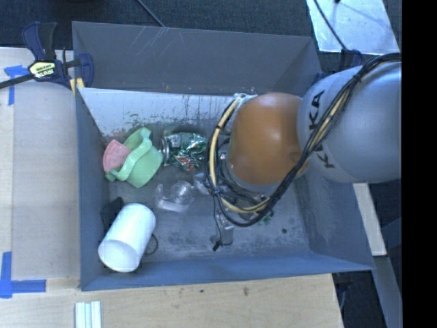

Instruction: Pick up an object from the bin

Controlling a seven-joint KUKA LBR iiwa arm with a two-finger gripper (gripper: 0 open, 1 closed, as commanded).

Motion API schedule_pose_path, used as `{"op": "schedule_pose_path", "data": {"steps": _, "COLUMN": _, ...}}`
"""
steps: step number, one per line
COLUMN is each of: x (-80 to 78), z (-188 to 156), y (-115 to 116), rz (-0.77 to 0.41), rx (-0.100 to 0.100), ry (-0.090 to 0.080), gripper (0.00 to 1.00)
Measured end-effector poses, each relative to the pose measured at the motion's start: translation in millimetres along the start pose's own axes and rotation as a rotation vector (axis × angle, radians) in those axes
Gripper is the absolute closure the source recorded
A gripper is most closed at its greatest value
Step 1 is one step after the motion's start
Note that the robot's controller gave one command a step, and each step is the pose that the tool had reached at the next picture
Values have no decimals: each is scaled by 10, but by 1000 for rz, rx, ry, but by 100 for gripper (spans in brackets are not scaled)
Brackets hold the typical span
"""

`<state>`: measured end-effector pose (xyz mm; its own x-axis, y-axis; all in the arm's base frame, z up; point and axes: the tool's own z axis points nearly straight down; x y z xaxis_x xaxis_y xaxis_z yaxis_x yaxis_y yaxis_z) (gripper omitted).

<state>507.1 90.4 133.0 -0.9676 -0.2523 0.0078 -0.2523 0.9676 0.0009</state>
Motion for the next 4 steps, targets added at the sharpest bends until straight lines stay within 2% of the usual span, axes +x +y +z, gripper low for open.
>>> {"op": "schedule_pose_path", "data": {"steps": 1, "x": -441, "z": 159, "y": -213, "rz": -18, "rx": 2, "ry": -17, "gripper": 0}}
{"op": "schedule_pose_path", "data": {"steps": 2, "x": -553, "z": -92, "y": 78, "rz": -118, "rx": 1, "ry": -5, "gripper": 0}}
{"op": "schedule_pose_path", "data": {"steps": 3, "x": -666, "z": -352, "y": 261, "rz": -367, "rx": 3, "ry": -13, "gripper": 0}}
{"op": "schedule_pose_path", "data": {"steps": 4, "x": -927, "z": 52, "y": 238, "rz": -358, "rx": 6, "ry": -20, "gripper": 0}}
